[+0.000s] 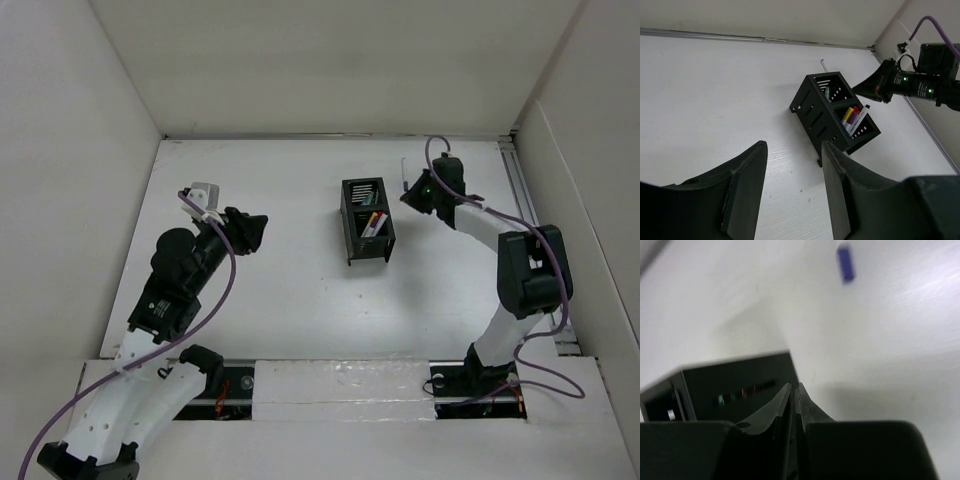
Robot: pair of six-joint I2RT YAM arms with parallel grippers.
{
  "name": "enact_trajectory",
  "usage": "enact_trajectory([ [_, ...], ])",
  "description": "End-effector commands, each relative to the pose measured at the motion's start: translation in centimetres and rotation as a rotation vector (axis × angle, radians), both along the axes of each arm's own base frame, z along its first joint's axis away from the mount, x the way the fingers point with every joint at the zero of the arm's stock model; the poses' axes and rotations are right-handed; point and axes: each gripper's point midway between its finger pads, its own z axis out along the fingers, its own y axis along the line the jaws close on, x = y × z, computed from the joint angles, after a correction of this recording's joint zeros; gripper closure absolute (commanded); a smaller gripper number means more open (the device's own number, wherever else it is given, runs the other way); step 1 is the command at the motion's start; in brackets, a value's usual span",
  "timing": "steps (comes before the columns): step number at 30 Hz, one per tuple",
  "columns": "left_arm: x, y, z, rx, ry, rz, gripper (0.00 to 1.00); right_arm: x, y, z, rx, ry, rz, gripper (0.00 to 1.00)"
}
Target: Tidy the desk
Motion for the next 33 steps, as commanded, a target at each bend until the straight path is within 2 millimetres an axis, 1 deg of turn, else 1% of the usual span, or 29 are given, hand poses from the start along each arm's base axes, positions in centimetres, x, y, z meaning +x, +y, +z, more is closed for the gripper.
enact_trajectory([
  [1,-0.1,-0.2,1.7,-0.03,-0.069,-0.014,0.56,3.8,-2.8,1.9,-0.044,-0.036,-0.062,0.85],
  [2,-0.3,-0.2,1.8,-0.031,-0.072,-0.019,0.56,3.9,-3.4,1.8,-0.044,-0.035,-0.073,0.85],
  [3,-0.3,-0.2,1.9,-0.035,-0.077,-0.022,0.56,4.5,-3.5,1.2,-0.067,-0.016,-0.068,0.83],
  [4,-0.4,-0.3,2.1,-0.038,-0.08,-0.025,0.56,5.8,-3.9,0.3,-0.101,0.022,-0.083,0.82],
  [5,-0.7,-0.2,2.4,-0.042,-0.09,-0.031,0.56,6.5,-4.5,-0.2,-0.131,0.038,-0.107,0.82],
  [6,-0.9,-0.2,2.6,-0.047,-0.098,-0.033,0.56,7.1,-4.2,-0.7,-0.155,0.049,-0.101,0.79],
  [7,-1.0,-0.2,2.7,-0.049,-0.102,-0.036,0.56,8.3,-4.7,-1.6,-0.191,0.098,-0.125,0.78],
  [8,-1.4,-0.2,3.2,-0.058,-0.116,-0.04,0.56,8.9,-4.8,-1.7,-0.203,0.118,-0.128,0.76],
  [9,-1.7,-0.2,3.4,-0.063,-0.128,-0.048,0.56,10.0,-4.5,-1.7,-0.239,0.137,-0.113,0.68],
  [10,-1.7,-0.2,3.4,-0.063,-0.128,-0.048,0.56,10.5,-4.8,-0.2,-0.251,0.119,-0.133,0.68],
  [11,-2.0,-0.1,3.8,-0.07,-0.141,-0.05,0.55,11.0,-5.2,-1.5,-0.278,0.149,-0.149,0.66],
  [12,-2.2,0.0,4.1,-0.073,-0.148,-0.053,0.55,11.0,-5.1,-1.6,-0.306,0.167,-0.143,0.62],
  [13,-2.4,0.0,4.3,-0.078,-0.154,-0.056,0.55,11.4,-5.3,-1.4,-0.32,0.163,-0.149,0.59],
  [14,-2.7,0.0,4.5,-0.081,-0.165,-0.064,0.55,12.6,-5.1,-1.3,-0.319,0.151,-0.147,0.56],
  [15,-3.0,0.0,4.8,-0.086,-0.174,-0.068,0.55,12.4,-5.2,-1.5,-0.334,0.179,-0.135,0.54],
  [16,-3.1,0.0,4.9,-0.089,-0.176,-0.073,0.55,12.5,-5.3,-1.9,-0.346,0.195,-0.135,0.53],
  [17,-3.5,0.1,5.3,-0.095,-0.192,-0.078,0.55,13.6,-5.3,-0.4,-0.345,0.164,-0.141,0.52],
  [18,-3.7,0.1,5.4,-0.098,-0.197,-0.078,0.55,13.7,-5.4,-2.3,-0.366,0.203,-0.13,0.49],
  [19,-3.9,0.3,5.6,-0.1,-0.205,-0.073,0.55,12.7,-4.9,-3.5,-0.389,0.26,-0.103,0.48],
  [20,-4.2,0.4,5.9,-0.105,-0.216,-0.073,0.55,12.6,-4.5,-4.0,-0.405,0.28,-0.089,0.48],
  [21,-4.4,0.6,6.0,-0.105,-0.221,-0.067,0.55,12.5,-4.7,-5.1,-0.426,0.315,-0.088,0.49],
  [22,-4.6,0.5,6.1,-0.108,-0.225,-0.07,0.55,12.3,-4.4,-5.6,-0.451,0.324,-0.09,0.49],
  [23,-4.8,0.8,6.5,-0.113,-0.239,-0.061,0.55,12.0,-4.0,-6.1,-0.462,0.333,-0.082,0.57],
  [24,-5.1,0.9,6.7,-0.116,-0.247,-0.061,0.55,11.7,-4.1,-6.7,-0.47,0.349,-0.081,0.67],
  [29,-6.0,1.1,7.3,-0.132,-0.273,-0.067,0.54,11.2,-3.9,-6.3,-0.453,0.349,-0.077,0.64],
  [30,-6.1,1.2,7.4,-0.134,-0.277,-0.069,0.54,10.9,-3.9,-6.3,-0.455,0.362,-0.071,0.64],
  [31,-6.2,1.2,7.5,-0.136,-0.281,-0.069,0.54,11.0,-3.8,-5.8,-0.449,0.357,-0.068,0.64],
  [32,-6.4,1.3,7.8,-0.142,-0.288,-0.068,0.54,10.9,-3.7,-5.9,-0.448,0.363,-0.065,0.64],
  [33,-6.5,1.3,7.8,-0.142,-0.292,-0.069,0.54,10.6,-3.8,-5.9,-0.45,0.376,-0.062,0.71],
])
